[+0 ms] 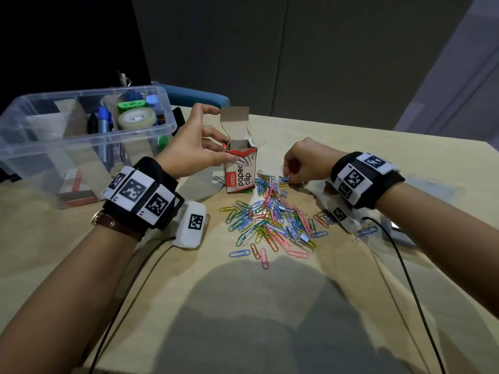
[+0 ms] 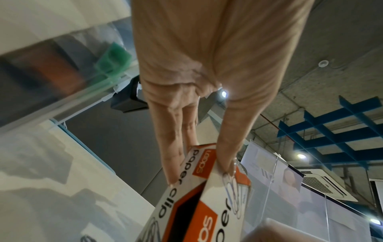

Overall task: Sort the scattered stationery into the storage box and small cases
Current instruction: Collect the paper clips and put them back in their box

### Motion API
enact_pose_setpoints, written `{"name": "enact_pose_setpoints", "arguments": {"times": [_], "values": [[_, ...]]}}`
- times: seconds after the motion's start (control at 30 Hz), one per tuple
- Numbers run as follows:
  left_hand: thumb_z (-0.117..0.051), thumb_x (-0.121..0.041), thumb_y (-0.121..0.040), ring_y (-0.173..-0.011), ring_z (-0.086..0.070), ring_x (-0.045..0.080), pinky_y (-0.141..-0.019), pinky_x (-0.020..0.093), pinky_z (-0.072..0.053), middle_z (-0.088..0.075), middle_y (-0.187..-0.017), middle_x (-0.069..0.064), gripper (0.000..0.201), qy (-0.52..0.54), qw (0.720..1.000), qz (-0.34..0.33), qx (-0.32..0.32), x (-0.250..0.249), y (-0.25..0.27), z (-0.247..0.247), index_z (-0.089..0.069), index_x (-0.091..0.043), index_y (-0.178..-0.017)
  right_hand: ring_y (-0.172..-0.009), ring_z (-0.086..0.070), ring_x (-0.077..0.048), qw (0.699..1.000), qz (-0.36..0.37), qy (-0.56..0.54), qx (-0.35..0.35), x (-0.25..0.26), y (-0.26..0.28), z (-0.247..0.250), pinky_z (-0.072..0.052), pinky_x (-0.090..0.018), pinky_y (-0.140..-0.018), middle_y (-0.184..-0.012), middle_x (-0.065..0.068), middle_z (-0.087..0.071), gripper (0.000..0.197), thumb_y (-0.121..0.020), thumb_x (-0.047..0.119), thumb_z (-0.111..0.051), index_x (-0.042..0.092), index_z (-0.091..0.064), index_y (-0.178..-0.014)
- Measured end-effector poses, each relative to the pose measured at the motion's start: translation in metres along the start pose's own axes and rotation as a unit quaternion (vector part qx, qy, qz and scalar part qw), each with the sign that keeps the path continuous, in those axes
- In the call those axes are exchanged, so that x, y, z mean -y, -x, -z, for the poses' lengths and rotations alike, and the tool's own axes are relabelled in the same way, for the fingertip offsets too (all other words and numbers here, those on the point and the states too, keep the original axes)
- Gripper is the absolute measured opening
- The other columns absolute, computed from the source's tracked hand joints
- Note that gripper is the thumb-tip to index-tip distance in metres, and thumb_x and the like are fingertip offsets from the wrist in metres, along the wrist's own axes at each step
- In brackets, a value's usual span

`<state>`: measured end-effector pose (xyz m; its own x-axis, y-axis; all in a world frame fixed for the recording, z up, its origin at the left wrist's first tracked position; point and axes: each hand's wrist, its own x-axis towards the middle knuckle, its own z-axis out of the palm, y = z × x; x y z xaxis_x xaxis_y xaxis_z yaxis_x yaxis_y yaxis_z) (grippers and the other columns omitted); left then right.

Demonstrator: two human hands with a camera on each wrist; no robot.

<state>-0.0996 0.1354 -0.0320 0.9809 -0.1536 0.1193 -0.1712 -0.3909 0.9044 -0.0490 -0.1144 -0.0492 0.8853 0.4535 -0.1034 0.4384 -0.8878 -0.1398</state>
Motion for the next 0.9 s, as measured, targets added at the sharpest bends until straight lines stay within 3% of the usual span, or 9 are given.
{"name": "enact_pose_setpoints", "arguments": {"times": [0.1,0.23,0.37,0.47,0.63,0.73,0.8,0.9], "values": [[-0.081,-0.003,-0.07,-0.093,-0.07,0.027,-0.081,0.041,-0.059,-0.065,-0.107,0.01,0.084,0.007,1.0,0.003,0.01,-0.001,0.001,-0.001,-0.031,-0.02,-0.135,-0.057,-0.064,-0.008,0.995,-0.029,-0.092,-0.007,-0.006,0.009,0.006,-0.054,-0.021,-0.065,-0.073,-0.004,-0.072,0.02,-0.075,-0.001,-0.071,0.006,-0.073,-0.094],[-0.082,-0.003,-0.07,-0.092,-0.07,0.027,-0.08,0.039,-0.059,-0.065,-0.107,0.011,0.085,0.005,1.0,0.001,0.02,-0.001,0.001,-0.003,-0.031,-0.02,-0.136,-0.064,-0.067,-0.008,0.95,-0.001,-0.309,-0.037,-0.006,0.021,0.038,-0.054,-0.02,-0.059,-0.081,-0.012,-0.071,0.028,-0.083,-0.002,-0.071,-0.002,-0.066,-0.111],[-0.083,-0.002,-0.068,-0.086,-0.069,0.022,-0.076,0.032,-0.06,-0.066,-0.104,0.009,0.085,0.011,0.999,-0.007,0.033,0.0,0.001,-0.006,-0.032,-0.02,-0.134,-0.081,-0.069,-0.009,0.909,0.087,-0.401,-0.073,0.018,0.027,0.065,-0.056,-0.021,-0.069,-0.086,0.0,-0.072,0.022,-0.089,0.005,-0.066,0.01,-0.068,-0.11],[-0.083,-0.002,-0.067,-0.084,-0.067,0.018,-0.076,0.029,-0.059,-0.066,-0.102,0.009,0.085,0.014,0.999,-0.009,0.036,-0.001,0.001,-0.007,-0.033,-0.021,-0.133,-0.083,-0.068,-0.009,0.895,0.105,-0.43,-0.06,0.033,0.024,0.066,-0.058,-0.024,-0.073,-0.086,0.002,-0.073,0.017,-0.089,0.007,-0.066,0.009,-0.069,-0.105],[-0.082,-0.001,-0.069,-0.081,-0.068,0.015,-0.072,0.031,-0.06,-0.065,-0.103,0.01,0.085,0.014,0.999,-0.005,0.033,0.0,0.0,-0.005,-0.032,-0.021,-0.134,-0.084,-0.067,-0.012,0.892,0.084,-0.44,-0.058,0.031,0.024,0.062,-0.058,-0.025,-0.073,-0.096,-0.011,-0.07,0.015,-0.09,0.006,-0.064,0.007,-0.068,-0.105],[-0.082,-0.002,-0.069,-0.085,-0.07,0.019,-0.076,0.038,-0.06,-0.064,-0.106,0.012,0.085,0.017,0.999,0.002,0.031,0.002,-0.001,-0.002,-0.032,-0.021,-0.135,-0.078,-0.067,-0.008,0.914,0.031,-0.4,-0.056,0.018,0.029,0.064,-0.056,-0.022,-0.067,-0.092,-0.008,-0.071,0.014,-0.09,0.005,-0.065,0.01,-0.071,-0.102],[-0.081,-0.001,-0.069,-0.088,-0.071,0.022,-0.077,0.04,-0.06,-0.065,-0.107,0.013,0.085,0.02,0.999,0.003,0.031,0.002,-0.001,-0.001,-0.032,-0.021,-0.135,-0.073,-0.066,-0.004,0.935,-0.007,-0.351,-0.055,0.009,0.033,0.065,-0.053,-0.017,-0.061,-0.087,-0.006,-0.071,0.02,-0.088,0.007,-0.068,0.012,-0.071,-0.107],[-0.082,-0.003,-0.068,-0.09,-0.07,0.024,-0.077,0.04,-0.06,-0.064,-0.107,0.012,0.086,0.019,0.999,0.001,0.033,0.002,0.0,-0.002,-0.032,-0.021,-0.135,-0.07,-0.066,-0.004,0.939,-0.044,-0.338,-0.053,0.0,0.037,0.068,-0.05,-0.014,-0.056,-0.089,-0.007,-0.072,0.031,-0.087,0.006,-0.07,0.008,-0.066,-0.118]]}}
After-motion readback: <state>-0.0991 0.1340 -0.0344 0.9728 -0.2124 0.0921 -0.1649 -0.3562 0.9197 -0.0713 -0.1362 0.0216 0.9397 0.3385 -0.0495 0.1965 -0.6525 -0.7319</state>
